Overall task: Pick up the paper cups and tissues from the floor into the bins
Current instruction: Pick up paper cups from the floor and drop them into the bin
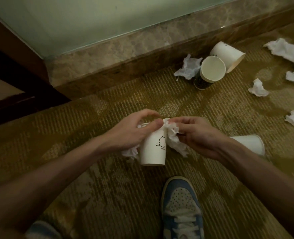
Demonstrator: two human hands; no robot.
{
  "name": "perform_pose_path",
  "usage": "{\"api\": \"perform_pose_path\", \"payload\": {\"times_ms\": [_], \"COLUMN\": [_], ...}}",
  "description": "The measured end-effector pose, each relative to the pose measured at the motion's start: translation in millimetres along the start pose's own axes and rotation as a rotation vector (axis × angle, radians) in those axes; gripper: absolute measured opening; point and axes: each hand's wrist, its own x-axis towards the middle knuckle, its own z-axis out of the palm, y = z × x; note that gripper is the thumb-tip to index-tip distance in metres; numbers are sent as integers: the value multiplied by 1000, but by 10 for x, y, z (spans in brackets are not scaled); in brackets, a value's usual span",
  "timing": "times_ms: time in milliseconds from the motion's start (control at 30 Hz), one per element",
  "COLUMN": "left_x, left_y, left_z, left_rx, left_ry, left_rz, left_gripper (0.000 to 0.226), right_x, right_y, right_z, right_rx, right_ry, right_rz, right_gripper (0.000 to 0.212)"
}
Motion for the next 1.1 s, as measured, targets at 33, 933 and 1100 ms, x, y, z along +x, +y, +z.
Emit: {"api": "perform_pose_path", "payload": {"times_ms": [33,933,1100], "left_x": [-23,-5401,-6239], "left_y": [52,821,126], "left_z": [-73,-1874,-1529], "left_rx": [22,584,447], "left_ry": [-13,822,887], "left_rz": [13,-176,-441], "left_gripper": [49,71,84], "right_x": [-4,-1915,-1917], "right_y": [-56,-683,270], "right_z": [35,4917,5574], "right_rx": [14,-740,-971], "right_ry": [-17,-900,-919], "right_rz": [-7,-259,-168], "right_gripper": [16,19,18]}}
